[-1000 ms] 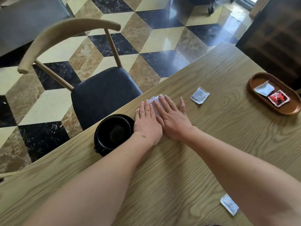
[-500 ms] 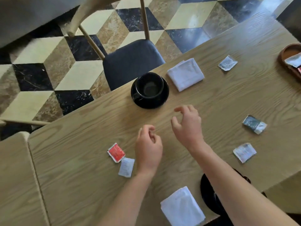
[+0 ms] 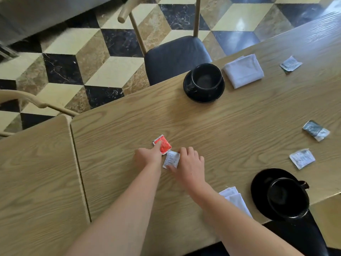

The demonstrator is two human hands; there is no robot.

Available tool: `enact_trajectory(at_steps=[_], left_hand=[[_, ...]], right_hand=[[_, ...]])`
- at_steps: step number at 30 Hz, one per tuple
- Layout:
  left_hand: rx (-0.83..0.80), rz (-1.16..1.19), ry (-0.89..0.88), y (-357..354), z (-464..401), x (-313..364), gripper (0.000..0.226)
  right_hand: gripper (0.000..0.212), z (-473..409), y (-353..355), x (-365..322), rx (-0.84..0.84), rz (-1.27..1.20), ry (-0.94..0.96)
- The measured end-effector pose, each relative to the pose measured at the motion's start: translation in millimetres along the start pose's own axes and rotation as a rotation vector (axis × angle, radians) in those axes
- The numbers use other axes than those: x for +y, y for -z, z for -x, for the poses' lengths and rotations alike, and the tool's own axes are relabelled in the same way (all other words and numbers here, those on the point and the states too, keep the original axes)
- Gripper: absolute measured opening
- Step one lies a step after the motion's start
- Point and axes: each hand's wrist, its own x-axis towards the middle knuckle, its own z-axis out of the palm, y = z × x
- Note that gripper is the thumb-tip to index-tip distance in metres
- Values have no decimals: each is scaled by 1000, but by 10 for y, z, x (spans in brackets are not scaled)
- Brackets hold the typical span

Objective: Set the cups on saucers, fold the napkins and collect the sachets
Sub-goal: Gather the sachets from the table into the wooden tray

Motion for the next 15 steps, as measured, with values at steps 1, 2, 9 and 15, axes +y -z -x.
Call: enact_trajectory(at_steps=[1,2,9,15], left_hand=[[0,-22,-6,-31,3,50,65],[0,-43,-17,-69,9,97,62],[-124,-94,-137,-239,93,209,23],[-312,280,-338,-227,312,386,27]], right_hand=[[53,-29,-6,-15,-5,4,-2],[52,-63,-8,-28,-14,12,-1],[22,-185,102,-57,-144,-235,-12],[15,-222,564,358,-22,-645,-118]])
